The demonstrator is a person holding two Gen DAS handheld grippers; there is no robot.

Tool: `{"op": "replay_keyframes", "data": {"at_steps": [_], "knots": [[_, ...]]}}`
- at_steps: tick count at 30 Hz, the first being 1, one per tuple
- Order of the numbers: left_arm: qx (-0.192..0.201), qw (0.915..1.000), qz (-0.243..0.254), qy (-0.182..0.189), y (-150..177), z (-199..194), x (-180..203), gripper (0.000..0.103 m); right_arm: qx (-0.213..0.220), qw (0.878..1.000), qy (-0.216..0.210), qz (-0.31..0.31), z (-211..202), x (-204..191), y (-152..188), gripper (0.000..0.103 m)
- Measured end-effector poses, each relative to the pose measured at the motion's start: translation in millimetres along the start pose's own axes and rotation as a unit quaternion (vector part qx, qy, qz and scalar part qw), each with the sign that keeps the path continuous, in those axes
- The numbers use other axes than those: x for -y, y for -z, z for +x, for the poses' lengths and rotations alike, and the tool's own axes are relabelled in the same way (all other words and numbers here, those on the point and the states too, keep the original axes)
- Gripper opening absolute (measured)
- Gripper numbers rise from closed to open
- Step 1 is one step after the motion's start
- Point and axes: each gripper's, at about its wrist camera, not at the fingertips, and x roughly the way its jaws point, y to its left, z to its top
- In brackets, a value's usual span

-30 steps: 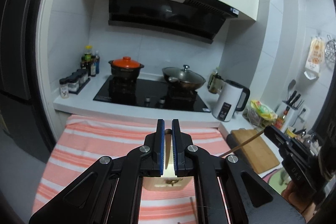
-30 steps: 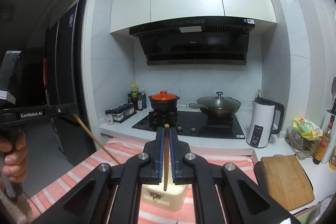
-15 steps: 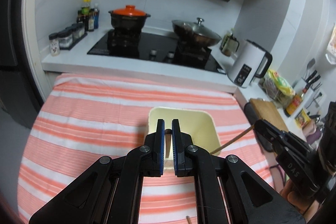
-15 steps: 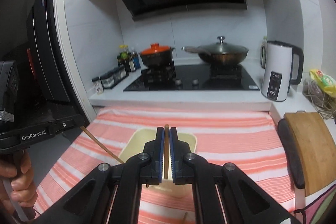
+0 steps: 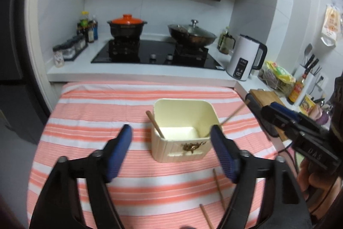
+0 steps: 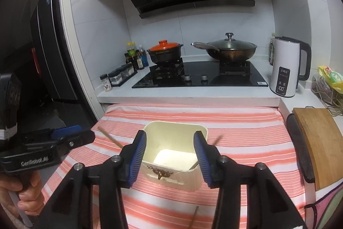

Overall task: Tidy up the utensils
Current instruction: 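Open both tools to drop the chopsticks into the beige container, then bring both tools back down toward the remaining chopsticks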

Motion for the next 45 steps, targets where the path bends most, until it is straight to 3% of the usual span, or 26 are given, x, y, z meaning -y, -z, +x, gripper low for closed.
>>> {"op": "replay_keyframes", "data": {"at_steps": [2,4,7,13,18,21,25,38,41,45], "knots": [[0.019,0.9996,0.019,-0.011,17,-25,-1,0.097,0.009,1.000,0.004,-0.018,-23,-7,8,0.055],[0.026,0.9985,0.044,-0.018,40,-48,1,0.098,0.017,0.999,0.001,-0.034,-50,-13,21,0.055],[0.005,0.9979,0.064,-0.012,78,-69,1,0.098,0.022,0.999,0.008,-0.047,-88,-18,48,0.063],[-0.068,0.9970,0.024,-0.029,170,-95,6,0.097,0.022,0.998,0.036,-0.042,-146,-26,125,0.064],[-0.051,0.9960,-0.024,-0.069,216,-120,10,0.103,0.006,0.998,0.062,-0.029,-179,-30,187,0.064],[-0.037,0.9953,-0.012,-0.088,226,-130,17,0.103,-0.003,0.997,0.066,-0.027,-191,-30,210,0.064],[-0.042,0.9959,-0.006,-0.080,234,-138,25,0.103,-0.008,0.996,0.075,-0.038,-201,-36,231,0.064],[-0.033,0.9959,0.013,-0.083,243,-153,32,0.103,-0.020,0.997,0.062,-0.042,-207,-55,258,0.064],[-0.033,0.9964,0.009,-0.077,246,-163,17,0.102,-0.020,0.997,0.060,-0.043,-205,-57,264,0.064],[-0.020,0.9923,-0.024,-0.120,253,-189,-40,0.102,-0.028,0.995,0.080,-0.043,-205,-47,277,0.064]]}}
